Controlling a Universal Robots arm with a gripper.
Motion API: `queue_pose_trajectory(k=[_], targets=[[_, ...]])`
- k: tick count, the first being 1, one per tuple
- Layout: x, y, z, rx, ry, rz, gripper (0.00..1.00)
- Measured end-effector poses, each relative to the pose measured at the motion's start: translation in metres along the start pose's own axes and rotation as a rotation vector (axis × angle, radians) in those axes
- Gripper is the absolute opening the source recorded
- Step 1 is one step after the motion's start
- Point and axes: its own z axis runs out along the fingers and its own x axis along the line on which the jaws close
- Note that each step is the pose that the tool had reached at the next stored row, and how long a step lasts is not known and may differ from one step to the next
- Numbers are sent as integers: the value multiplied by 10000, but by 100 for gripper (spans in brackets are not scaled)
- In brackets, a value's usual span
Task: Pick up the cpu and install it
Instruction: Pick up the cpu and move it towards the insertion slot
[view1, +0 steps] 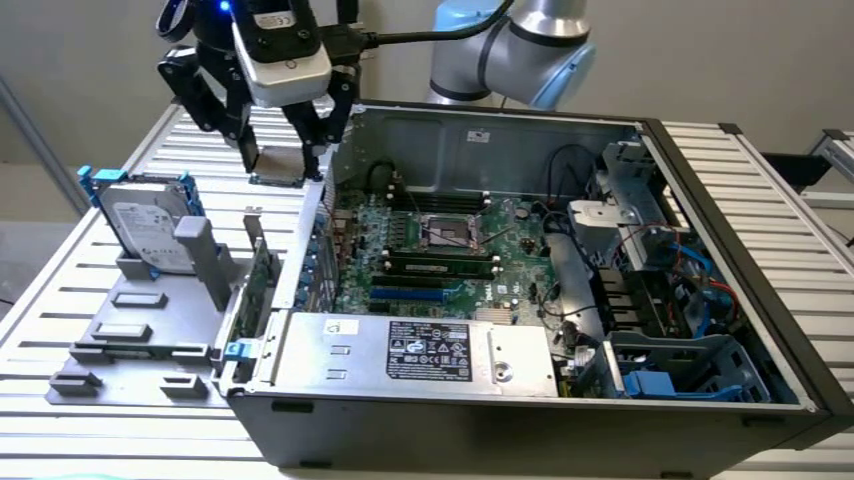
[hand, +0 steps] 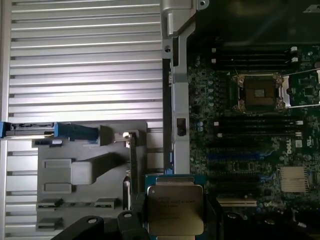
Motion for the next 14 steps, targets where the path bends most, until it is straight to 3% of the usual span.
queue_pose_trajectory(k=[7, 14], targets=[[-262, 85, 0, -31, 2, 0, 55], [-443, 285, 18, -31, 2, -1, 55]])
